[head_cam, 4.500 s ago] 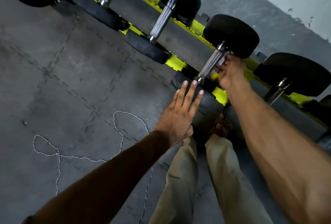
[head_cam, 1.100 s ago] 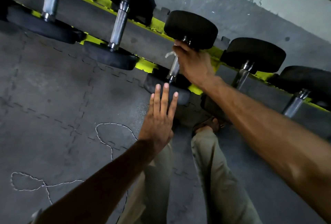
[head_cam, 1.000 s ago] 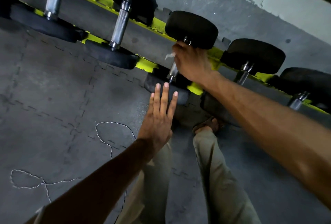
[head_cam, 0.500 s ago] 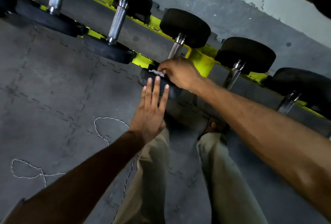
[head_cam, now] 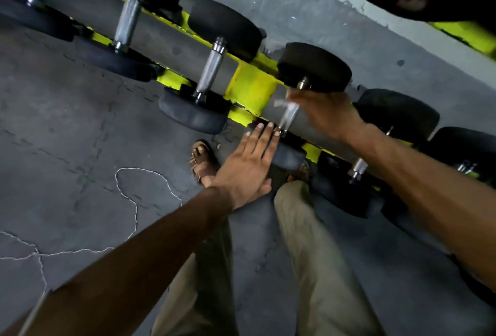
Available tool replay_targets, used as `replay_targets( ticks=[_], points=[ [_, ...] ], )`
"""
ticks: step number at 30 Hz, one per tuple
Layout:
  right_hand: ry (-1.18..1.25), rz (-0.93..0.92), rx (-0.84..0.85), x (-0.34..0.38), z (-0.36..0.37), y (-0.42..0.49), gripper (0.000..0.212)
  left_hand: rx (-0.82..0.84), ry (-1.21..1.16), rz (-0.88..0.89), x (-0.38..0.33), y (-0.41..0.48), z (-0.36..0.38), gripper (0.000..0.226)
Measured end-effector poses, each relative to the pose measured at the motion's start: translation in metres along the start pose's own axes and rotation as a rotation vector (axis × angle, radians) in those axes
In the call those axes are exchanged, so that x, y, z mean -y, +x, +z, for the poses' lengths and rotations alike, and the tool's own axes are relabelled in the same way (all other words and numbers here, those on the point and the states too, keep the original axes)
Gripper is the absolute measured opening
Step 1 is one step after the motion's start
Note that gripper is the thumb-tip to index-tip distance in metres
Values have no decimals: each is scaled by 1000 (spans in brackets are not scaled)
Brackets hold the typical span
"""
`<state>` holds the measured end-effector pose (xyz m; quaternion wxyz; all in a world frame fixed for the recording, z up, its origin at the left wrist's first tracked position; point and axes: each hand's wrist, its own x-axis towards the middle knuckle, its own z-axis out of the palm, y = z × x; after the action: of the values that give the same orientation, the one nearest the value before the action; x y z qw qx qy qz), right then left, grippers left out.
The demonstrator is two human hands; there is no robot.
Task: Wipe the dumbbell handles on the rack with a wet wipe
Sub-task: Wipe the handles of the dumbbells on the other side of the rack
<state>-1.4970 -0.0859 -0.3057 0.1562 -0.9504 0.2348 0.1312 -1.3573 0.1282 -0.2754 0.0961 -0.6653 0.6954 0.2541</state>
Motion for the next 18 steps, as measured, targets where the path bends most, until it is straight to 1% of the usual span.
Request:
replay_targets(
  ticks=[1, 2, 3, 5, 6, 7, 9, 10, 12, 14, 16, 18],
  points=[
    [47, 65, -61, -5, -3, 3, 52, 17, -3, -23, -7, -1, 2, 117],
    [75, 87, -72, -2, -4, 3, 53, 31, -6, -51, -13, -3, 2, 118],
    [67, 58, -30, 6, -3, 1, 49, 40, -4, -79, -18, -3, 3, 119],
    [47, -83, 194, 32, -2, -4, 32, 54, 10, -124, -24, -5, 2, 120],
    [41, -148, 269, 41, -1, -2, 23, 61, 17, -143, -27, -5, 2, 122],
    [22, -171, 283, 44, -4, 1, 18, 72, 23, -159, -30, -4, 1, 124],
    [13, -160, 222, 36, -4, 9, 19, 122, 43, -187, -39, -2, -2, 131],
    [48, -134, 192, 32, -2, 9, 19, 143, 66, -203, -44, 0, -2, 136],
    [190, -28, 134, 33, 9, 0, 15, 147, 91, -237, -50, 3, 0, 143],
    [351, 123, 49, 43, 24, -14, 11, 133, 77, -255, -54, 5, 3, 150],
    [436, 323, 4, 50, 39, -23, 10, 124, 69, -264, -55, 5, 6, 152],
    [515, 537, -17, 51, 49, -27, 17, 125, 80, -272, -56, 4, 7, 152]
  ],
)
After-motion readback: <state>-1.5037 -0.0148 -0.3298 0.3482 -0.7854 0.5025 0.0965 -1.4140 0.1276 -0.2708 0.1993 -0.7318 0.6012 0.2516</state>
